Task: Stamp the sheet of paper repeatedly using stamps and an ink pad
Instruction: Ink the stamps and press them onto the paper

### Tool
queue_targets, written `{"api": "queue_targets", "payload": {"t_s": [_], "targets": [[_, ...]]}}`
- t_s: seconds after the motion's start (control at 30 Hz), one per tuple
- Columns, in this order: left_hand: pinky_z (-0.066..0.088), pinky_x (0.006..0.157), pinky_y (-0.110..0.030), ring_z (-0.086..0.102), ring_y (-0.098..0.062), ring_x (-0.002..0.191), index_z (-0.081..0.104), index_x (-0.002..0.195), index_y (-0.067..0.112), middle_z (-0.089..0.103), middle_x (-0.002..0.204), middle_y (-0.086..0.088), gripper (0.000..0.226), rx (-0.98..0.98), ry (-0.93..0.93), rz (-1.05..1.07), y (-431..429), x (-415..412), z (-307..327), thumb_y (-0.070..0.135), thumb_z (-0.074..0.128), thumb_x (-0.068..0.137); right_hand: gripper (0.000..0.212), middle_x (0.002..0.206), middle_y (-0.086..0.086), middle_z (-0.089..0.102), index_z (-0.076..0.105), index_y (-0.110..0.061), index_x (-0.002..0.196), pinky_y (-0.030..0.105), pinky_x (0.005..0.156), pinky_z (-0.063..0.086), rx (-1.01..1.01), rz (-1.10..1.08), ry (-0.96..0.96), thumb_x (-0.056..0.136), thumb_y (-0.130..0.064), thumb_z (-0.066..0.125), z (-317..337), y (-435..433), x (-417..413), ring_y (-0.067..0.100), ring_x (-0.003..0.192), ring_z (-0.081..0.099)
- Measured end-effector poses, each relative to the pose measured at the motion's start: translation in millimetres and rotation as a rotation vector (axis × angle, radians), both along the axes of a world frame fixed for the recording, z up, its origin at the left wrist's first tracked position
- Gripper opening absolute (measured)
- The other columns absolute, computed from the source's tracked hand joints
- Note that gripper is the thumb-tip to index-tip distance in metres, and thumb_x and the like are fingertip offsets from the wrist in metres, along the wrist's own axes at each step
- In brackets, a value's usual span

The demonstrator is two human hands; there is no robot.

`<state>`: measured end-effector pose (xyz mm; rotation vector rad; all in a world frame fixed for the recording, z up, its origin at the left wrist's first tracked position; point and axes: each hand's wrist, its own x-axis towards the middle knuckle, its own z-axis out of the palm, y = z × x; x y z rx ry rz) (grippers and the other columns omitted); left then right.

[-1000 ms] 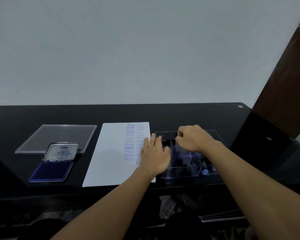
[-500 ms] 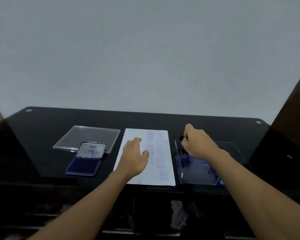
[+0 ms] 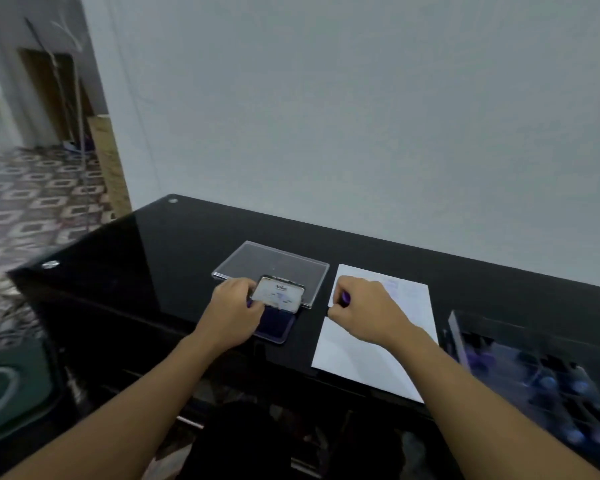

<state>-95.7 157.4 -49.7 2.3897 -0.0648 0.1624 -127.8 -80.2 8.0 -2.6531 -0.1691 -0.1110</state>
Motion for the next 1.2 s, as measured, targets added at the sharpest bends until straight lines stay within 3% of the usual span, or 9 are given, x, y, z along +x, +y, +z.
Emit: {"api": "queue_targets", "payload": {"t_s": [0.17,0.3,0.47,0.7,0.9,1.2], "targets": [[0.038,0.104,-0.032,0.047,-0.022,0.128,0.055,0.133,0.008,0.055,0.136,-0.007,0.043,0.009,-0.007,0.114,39.7,10.8,-17.8,0.021,0.057,0.092,0.012,0.074,0.001,0.061,0.056,-0.014,0.079,0.039,0.064,0.051,-0.001,0.115,0.025,0.083,-0.023,0.063,-15.5,43.0,15.1,0.022,0.071,0.058],[0.032,0.109,-0.033,0.040,-0.022,0.135,0.050,0.137,0.007,0.050,0.141,-0.008,0.045,0.031,-0.027,0.141,56.0,22.3,-35.4,0.022,0.053,0.095,0.014,0.086,0.003,0.064,0.053,-0.018,0.084,0.042,0.070,0.057,-0.027,0.131,0.068,0.090,-0.030,0.055,-27.4,70.5,29.0,0.023,0.078,0.061],[0.020,0.121,-0.041,0.024,-0.024,0.148,0.046,0.144,0.010,0.038,0.156,-0.007,0.051,0.187,-0.034,0.149,66.8,36.9,-58.0,0.031,0.047,0.098,0.011,0.089,0.003,0.063,0.054,-0.019,0.087,0.038,0.069,0.055,-0.078,0.178,0.105,0.093,-0.028,0.056,-29.7,96.3,45.7,0.021,0.079,0.061],[0.019,0.122,-0.040,0.025,-0.017,0.148,0.045,0.146,0.019,0.037,0.157,-0.001,0.052,0.302,-0.114,0.241,59.3,36.1,-71.3,0.038,0.040,0.098,0.014,0.088,0.006,0.064,0.047,-0.020,0.089,0.044,0.072,0.057,-0.166,0.213,0.038,0.091,-0.034,0.050,-38.0,120.6,68.6,0.025,0.079,0.063],[0.021,0.121,-0.040,0.027,-0.016,0.147,0.047,0.144,0.020,0.039,0.156,0.000,0.050,0.340,-0.126,0.244,60.5,36.0,-75.3,0.039,0.039,0.098,0.015,0.085,0.003,0.064,0.047,-0.018,0.090,0.034,0.063,0.049,-0.212,0.228,-0.070,0.093,-0.032,0.052,-54.7,131.8,72.4,0.022,0.075,0.059],[0.024,0.120,-0.041,0.032,-0.018,0.144,0.051,0.140,0.020,0.043,0.152,0.000,0.048,0.341,-0.132,0.268,58.9,36.6,-76.5,0.038,0.042,0.096,0.012,0.084,0.006,0.067,0.042,-0.019,0.097,0.037,0.063,0.057,-0.243,0.197,-0.160,0.097,-0.031,0.047,-72.4,135.9,74.5,0.026,0.075,0.065]]}}
